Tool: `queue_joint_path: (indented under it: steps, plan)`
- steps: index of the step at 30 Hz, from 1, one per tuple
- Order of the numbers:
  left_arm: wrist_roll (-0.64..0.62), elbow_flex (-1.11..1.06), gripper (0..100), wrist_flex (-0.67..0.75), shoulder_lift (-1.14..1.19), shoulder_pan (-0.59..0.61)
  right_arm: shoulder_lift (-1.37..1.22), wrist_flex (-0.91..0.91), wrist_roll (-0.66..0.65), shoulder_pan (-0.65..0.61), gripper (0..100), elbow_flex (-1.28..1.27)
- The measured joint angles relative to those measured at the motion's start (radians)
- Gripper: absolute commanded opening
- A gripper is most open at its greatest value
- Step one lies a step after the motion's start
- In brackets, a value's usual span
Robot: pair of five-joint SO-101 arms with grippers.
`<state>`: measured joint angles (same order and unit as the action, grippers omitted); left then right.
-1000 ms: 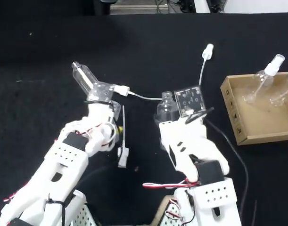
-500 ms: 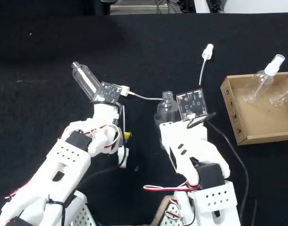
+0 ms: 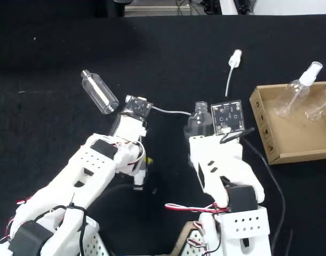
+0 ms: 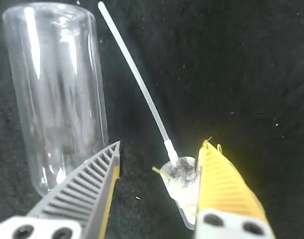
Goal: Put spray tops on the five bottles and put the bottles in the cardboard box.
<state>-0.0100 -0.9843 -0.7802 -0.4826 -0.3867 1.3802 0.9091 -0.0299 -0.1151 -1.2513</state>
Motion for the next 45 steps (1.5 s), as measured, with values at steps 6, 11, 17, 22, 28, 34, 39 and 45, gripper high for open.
queue_joint_path:
  steps: [6,11,17,22,28,34,39,45]
  plan:
    - [0.003,0.005,23,0.000,0.006,0.000,0.000,-0.002,0.000,0.003,1.1,0.000]
    - [0.003,0.006,23,0.000,0.006,0.000,0.000,-0.002,0.000,0.003,1.1,0.000]
    - [0.003,0.006,23,0.000,0.006,0.000,0.000,-0.002,0.000,0.003,1.1,0.000]
    - [0.003,0.006,23,0.000,0.011,0.000,0.000,-0.002,0.000,0.003,1.1,0.000]
    - [0.003,0.043,24,-0.061,0.018,0.000,0.000,-0.002,0.000,0.003,1.1,0.000]
    - [0.003,0.153,23,-0.138,0.173,0.002,0.000,-0.002,0.000,0.003,1.1,0.000]
    - [0.003,0.227,23,-0.161,0.308,0.000,0.000,-0.002,0.000,0.003,1.1,0.000]
    - [0.028,0.236,23,-0.161,0.341,0.000,0.000,-0.002,0.000,0.003,1.1,0.000]
